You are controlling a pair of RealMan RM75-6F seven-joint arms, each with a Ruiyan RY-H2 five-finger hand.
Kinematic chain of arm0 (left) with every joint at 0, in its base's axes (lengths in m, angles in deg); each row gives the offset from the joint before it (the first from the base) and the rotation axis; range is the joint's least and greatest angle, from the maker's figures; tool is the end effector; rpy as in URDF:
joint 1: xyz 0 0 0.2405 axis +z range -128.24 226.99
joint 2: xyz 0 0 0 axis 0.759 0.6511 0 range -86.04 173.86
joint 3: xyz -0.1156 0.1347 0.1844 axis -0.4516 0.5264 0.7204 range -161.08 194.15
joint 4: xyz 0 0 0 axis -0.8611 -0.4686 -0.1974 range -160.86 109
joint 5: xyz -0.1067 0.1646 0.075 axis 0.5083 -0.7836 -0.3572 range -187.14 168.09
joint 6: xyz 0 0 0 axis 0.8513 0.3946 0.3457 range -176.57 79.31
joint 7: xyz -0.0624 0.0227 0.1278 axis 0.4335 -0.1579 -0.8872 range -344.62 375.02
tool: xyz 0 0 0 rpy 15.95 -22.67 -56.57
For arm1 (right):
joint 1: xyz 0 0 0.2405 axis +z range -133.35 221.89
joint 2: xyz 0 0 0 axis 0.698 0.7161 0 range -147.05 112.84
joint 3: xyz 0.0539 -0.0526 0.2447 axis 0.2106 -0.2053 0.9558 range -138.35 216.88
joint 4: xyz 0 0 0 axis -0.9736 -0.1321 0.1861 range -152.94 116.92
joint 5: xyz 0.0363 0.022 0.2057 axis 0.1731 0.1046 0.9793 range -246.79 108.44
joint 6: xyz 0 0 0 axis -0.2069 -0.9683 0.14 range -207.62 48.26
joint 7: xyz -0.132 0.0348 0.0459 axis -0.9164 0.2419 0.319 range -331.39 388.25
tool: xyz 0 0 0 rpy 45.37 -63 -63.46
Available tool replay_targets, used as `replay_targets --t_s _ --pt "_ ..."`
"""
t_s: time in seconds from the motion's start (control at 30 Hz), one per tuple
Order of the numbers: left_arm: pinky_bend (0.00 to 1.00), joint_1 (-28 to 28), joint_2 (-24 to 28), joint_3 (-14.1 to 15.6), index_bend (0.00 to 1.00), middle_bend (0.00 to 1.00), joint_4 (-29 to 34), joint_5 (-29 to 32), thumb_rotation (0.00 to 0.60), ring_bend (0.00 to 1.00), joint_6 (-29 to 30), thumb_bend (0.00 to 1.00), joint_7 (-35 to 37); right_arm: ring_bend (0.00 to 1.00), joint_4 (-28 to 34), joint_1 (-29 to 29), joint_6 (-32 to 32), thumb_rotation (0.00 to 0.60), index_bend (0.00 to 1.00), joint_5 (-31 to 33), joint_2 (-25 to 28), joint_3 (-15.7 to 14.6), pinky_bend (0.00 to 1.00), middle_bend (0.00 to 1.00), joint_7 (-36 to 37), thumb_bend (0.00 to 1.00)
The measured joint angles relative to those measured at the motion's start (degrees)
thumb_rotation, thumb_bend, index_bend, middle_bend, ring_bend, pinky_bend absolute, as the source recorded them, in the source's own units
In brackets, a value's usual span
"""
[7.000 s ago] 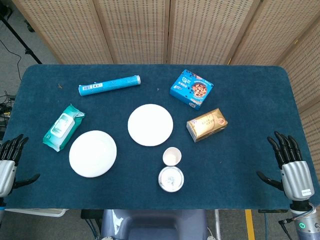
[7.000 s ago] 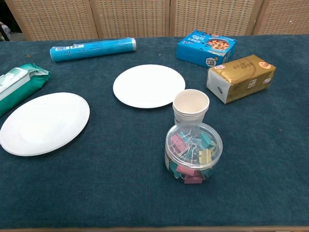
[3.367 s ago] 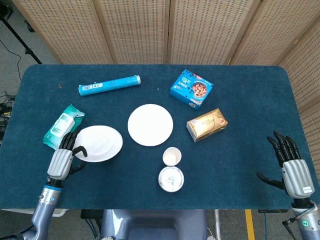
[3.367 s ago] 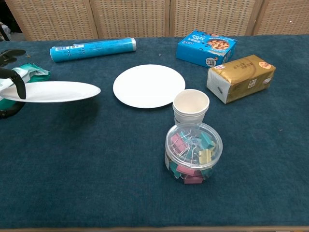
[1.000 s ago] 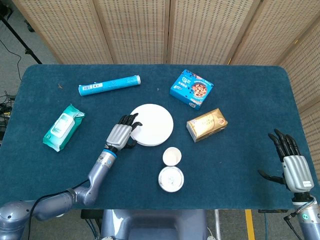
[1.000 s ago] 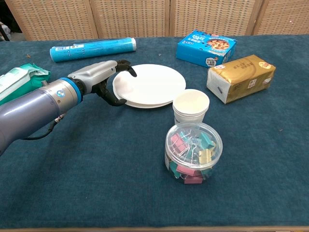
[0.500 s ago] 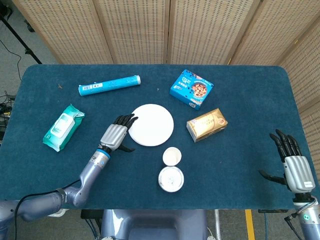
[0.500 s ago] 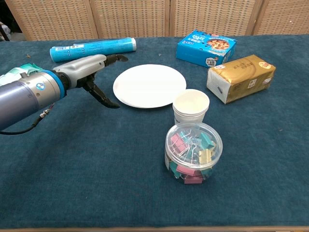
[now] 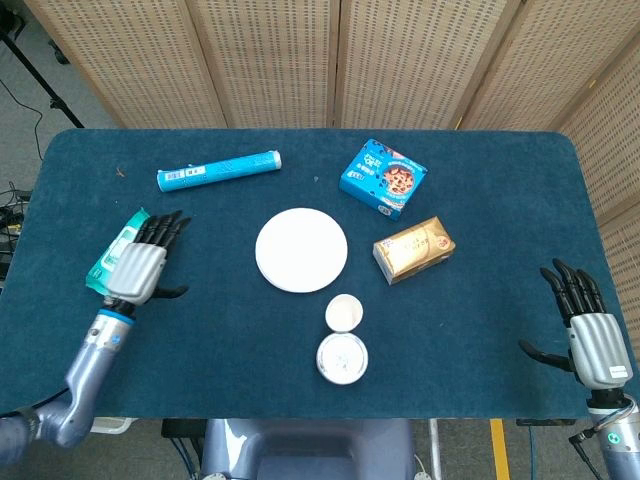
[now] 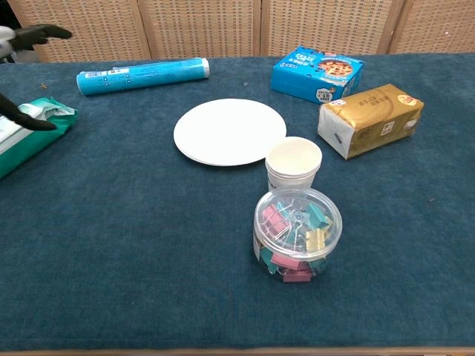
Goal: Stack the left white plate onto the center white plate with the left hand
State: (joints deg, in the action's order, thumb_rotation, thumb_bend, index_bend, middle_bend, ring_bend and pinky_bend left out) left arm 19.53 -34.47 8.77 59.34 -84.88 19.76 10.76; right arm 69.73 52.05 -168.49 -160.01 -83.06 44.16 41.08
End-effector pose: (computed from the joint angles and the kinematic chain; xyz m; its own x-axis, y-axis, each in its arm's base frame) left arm -0.2250 0.3175 0.0687 0.3413 0.0883 0.9358 0.9177 -0.2464 -0.3115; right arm -0.2961 -0.2037 0.1648 0.2252 0.0916 0.9700 -0.9588 -0.1561 0.2374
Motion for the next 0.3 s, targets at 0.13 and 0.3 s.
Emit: replay_targets --t_s 0.13,0.3 --pt "0.00 5.18 3.83 2.64 0.00 0.00 1.02 -2.60 0.576 0.00 5.17 0.09 4.06 0.00 -0.67 -0.25 -1.87 0.600 0.00 -0.36 -0.69 0.64 0.00 0.00 -2.94 0.00" --pt "0.00 10.70 5.76 4.45 0.00 0.00 0.23 -3.52 0.577 0.00 10.92 0.09 9.35 0.00 -1.52 -0.74 -5.17 0.600 0.00 -0.98 -1.98 1.71 0.00 0.00 -6.93 0.00"
